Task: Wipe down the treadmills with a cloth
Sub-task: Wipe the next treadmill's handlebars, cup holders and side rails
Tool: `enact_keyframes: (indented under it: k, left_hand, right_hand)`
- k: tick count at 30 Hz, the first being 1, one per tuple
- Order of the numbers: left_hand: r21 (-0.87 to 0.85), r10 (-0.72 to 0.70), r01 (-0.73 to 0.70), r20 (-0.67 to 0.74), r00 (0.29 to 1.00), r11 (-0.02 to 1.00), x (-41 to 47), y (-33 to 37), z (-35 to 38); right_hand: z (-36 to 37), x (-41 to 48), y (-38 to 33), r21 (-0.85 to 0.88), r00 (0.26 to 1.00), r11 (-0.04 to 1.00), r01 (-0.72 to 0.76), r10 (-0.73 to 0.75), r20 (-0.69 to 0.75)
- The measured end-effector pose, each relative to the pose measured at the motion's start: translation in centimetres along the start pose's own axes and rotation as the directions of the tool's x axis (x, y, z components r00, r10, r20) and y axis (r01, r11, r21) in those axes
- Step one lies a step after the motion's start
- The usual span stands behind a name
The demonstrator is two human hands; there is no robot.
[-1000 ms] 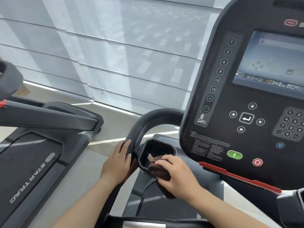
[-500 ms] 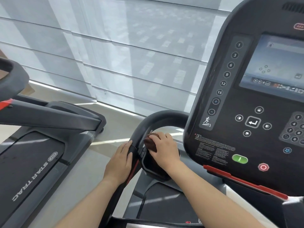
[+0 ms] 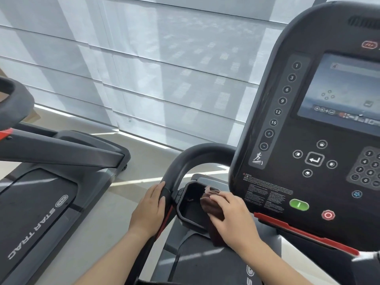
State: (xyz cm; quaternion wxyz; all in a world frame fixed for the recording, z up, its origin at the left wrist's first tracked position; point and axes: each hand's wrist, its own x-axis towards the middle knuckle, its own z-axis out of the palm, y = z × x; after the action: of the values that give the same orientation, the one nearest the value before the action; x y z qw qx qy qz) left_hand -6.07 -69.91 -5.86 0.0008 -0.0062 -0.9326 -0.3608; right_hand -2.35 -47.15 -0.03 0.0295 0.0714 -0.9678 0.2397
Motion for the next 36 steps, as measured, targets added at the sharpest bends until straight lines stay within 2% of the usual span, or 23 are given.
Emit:
enact_keyframes:
  k: [6, 11, 13, 17, 19, 23, 29, 36]
  left_hand:
    - [0.015, -0.010, 0.010, 0.002, 1.000, 1.000, 0.0, -0.1, 0.0]
    - [-0.025, -0.010, 0.010, 0.010, 1.000, 1.000, 0.1, -0.3, 0.0]
    - [-0.064, -0.028, 0.027, -0.008, 1.000, 0.998, 0.0, -0.4, -0.1]
    - [-0.102, -0.130, 0.123, -0.070, 0.989, 0.987, -0.3, -0.9, -0.3]
    - [-0.104, -0.138, 0.129, -0.078, 0.987, 0.986, -0.3, -1.1, -0.3]
    - [-0.075, -0.116, 0.111, -0.068, 0.991, 0.991, 0.1, -1.0, 0.0]
    - [-0.034, -0.108, 0.106, -0.063, 0.992, 0.994, 0.3, -1.1, 0.2]
    - [-0.017, -0.114, 0.113, -0.066, 0.991, 0.993, 0.3, -1.0, 0.1]
  right_hand:
    - [1.1, 1.3, -0.5, 0.111, 0.991, 0.993, 0.034, -0.048, 0.122]
    - [1.0, 4.2, -2.4, 0.211, 0.999, 0.977, 0.024, -0.030, 0.025]
    - [1.5, 5.5, -3.7, 0.205, 0.998, 0.978, 0.046, -0.054, 0.033]
    - [3.6, 6.0, -5.3, 0.096, 0.985, 0.993, 0.070, -0.084, 0.152]
    - [3.9, 5.4, -5.4, 0.062, 0.978, 0.994, 0.086, -0.097, 0.187]
    - [3.0, 4.0, -4.9, 0.079, 0.934, 0.974, 0.211, -0.225, 0.277]
    - [2.4, 5.5, -4.3, 0.129, 0.983, 0.979, 0.155, -0.166, 0.076]
    - [3.8, 5.8, -4.0, 0.156, 0.969, 0.977, 0.145, -0.172, 0.178]
